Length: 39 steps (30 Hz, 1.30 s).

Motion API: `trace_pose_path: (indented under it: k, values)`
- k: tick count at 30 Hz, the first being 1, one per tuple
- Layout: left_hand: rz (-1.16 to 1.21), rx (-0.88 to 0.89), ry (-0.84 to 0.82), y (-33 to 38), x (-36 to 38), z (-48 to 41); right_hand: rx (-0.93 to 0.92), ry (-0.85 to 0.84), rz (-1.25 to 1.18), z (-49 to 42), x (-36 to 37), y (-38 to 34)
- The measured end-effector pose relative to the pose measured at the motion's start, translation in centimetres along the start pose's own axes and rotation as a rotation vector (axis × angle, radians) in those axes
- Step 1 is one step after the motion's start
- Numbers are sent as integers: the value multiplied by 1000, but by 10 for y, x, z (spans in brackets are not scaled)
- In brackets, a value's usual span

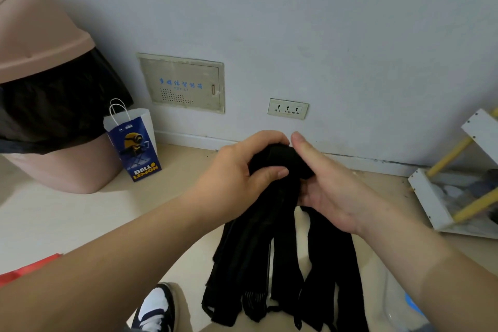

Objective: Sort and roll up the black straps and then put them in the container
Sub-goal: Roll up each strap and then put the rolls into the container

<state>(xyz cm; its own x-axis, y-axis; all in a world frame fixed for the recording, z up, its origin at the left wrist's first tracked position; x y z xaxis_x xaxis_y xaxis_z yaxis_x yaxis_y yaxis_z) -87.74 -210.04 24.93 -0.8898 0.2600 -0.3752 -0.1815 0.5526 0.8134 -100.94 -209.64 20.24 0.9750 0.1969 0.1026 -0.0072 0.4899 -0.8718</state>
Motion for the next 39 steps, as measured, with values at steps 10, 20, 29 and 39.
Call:
trace_pose_path:
  k: [10,20,29,39]
  values:
    - [374,-470,-73,-35,23,19,-185,98,-117,4,-13,-9]
    - [268,-485,55,-25,20,15,-269,39,-74,6,-7,-16]
    - [196,-455,174,-15,20,19,-197,-64,-141,12,8,-13]
    - [137,-400,68,-12,12,22,-98,-102,-220,16,17,1]
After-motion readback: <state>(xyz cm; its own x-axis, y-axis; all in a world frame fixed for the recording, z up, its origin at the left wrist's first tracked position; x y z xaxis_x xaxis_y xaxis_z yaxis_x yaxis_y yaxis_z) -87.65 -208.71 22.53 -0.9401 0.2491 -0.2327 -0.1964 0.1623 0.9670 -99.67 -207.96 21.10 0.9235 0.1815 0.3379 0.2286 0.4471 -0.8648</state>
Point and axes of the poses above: each hand's wrist, its own z-axis away from the middle knuckle, its own x-axis out of the palm, y = z × x, the point moved 10 cm from there along -z, towards the middle knuckle, and after that the axes turned 12 degrees about x, right-handed, at the moved point
